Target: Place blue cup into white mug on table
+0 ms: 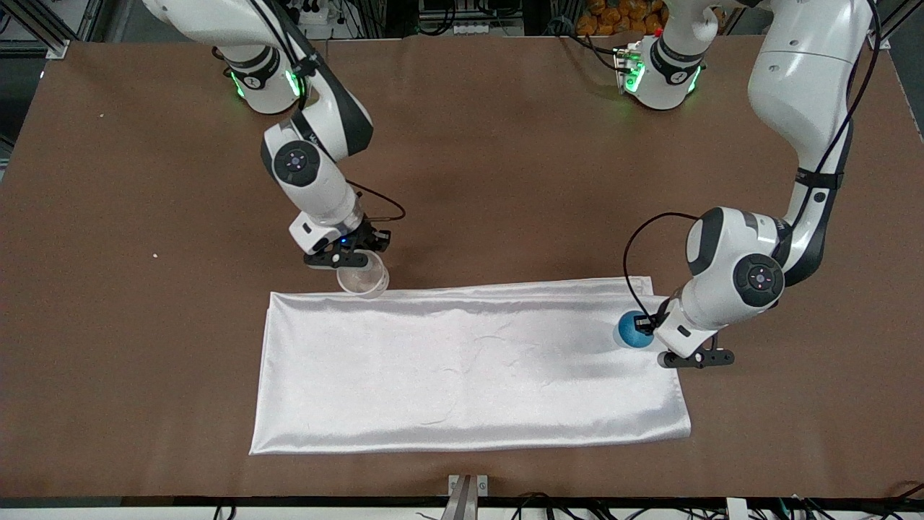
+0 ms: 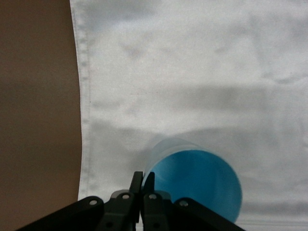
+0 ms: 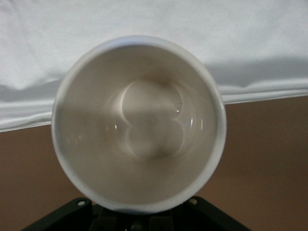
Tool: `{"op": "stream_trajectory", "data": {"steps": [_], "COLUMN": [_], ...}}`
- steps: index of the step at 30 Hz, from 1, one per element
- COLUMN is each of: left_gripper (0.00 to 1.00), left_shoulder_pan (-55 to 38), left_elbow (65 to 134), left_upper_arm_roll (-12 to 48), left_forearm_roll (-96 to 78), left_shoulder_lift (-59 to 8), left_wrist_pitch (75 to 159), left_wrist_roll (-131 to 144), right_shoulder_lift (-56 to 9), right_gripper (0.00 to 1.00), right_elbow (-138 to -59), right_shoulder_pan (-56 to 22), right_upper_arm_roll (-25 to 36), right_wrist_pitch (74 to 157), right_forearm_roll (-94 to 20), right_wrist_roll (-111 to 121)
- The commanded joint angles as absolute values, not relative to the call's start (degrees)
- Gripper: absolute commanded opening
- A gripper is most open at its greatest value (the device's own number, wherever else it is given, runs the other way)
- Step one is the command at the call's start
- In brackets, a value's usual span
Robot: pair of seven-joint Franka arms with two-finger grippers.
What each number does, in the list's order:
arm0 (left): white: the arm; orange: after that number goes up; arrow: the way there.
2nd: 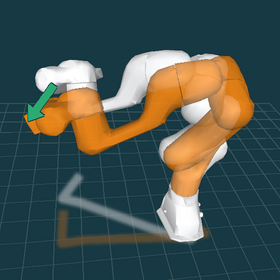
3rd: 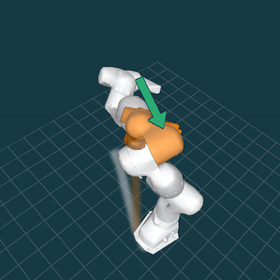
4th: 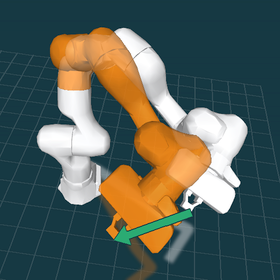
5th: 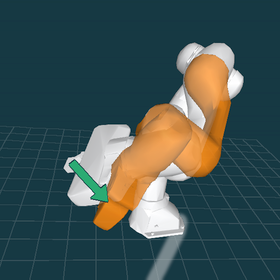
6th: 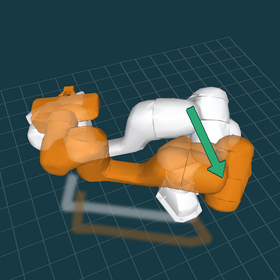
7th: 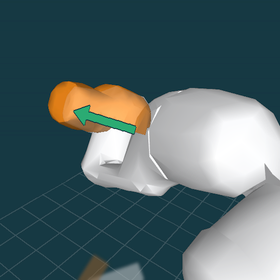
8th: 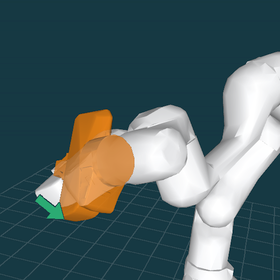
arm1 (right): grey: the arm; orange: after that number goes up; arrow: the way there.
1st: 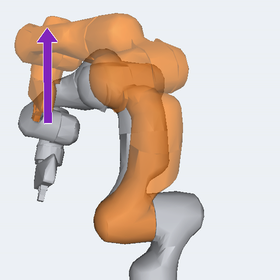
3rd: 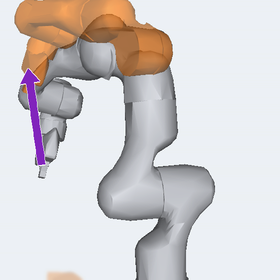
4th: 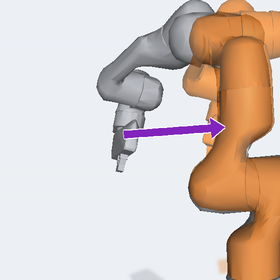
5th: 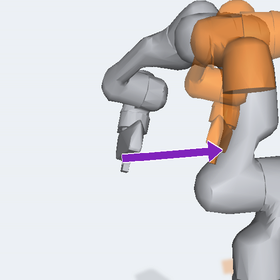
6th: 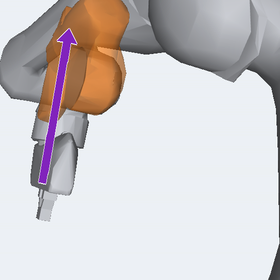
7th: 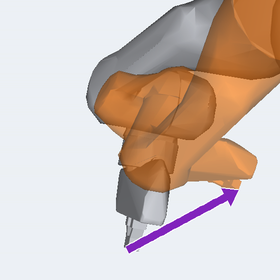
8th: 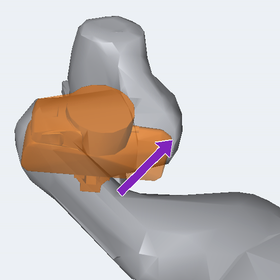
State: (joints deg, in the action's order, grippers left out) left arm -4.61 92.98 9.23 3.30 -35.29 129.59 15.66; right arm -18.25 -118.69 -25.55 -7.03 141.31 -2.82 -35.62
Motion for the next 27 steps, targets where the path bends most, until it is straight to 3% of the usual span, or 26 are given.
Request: {"op": "stream_trajectory", "data": {"steps": [1, 15, 27], "left_gripper": [0.00, 0.00, 0.00], "left_shoulder_pan": [-5.80, -5.80, -7.12], "left_elbow": [92.55, 90.44, 88.68], "left_upper_arm_roll": [8.79, 9.05, 9.40], "left_forearm_roll": [7.38, 7.56, 7.47], "left_shoulder_lift": [-33.49, -31.91, -29.71], "left_wrist_pitch": [128.06, 123.85, 119.45], "left_wrist_roll": [16.44, 16.26, 16.35], "right_shoulder_lift": [-16.52, -17.31, -22.58], "right_gripper": [0.00, 0.00, 0.00], "right_elbow": [-120.15, -120.67, -120.41], "right_shoulder_pan": [-31.37, -41.30, -45.88], "right_upper_arm_roll": [-6.77, -6.59, -6.24], "right_wrist_pitch": [143.43, 147.82, 153.37], "right_forearm_roll": [-2.99, -2.37, -0.79], "right_wrist_roll": [-44.72, -57.65, -64.95]}}
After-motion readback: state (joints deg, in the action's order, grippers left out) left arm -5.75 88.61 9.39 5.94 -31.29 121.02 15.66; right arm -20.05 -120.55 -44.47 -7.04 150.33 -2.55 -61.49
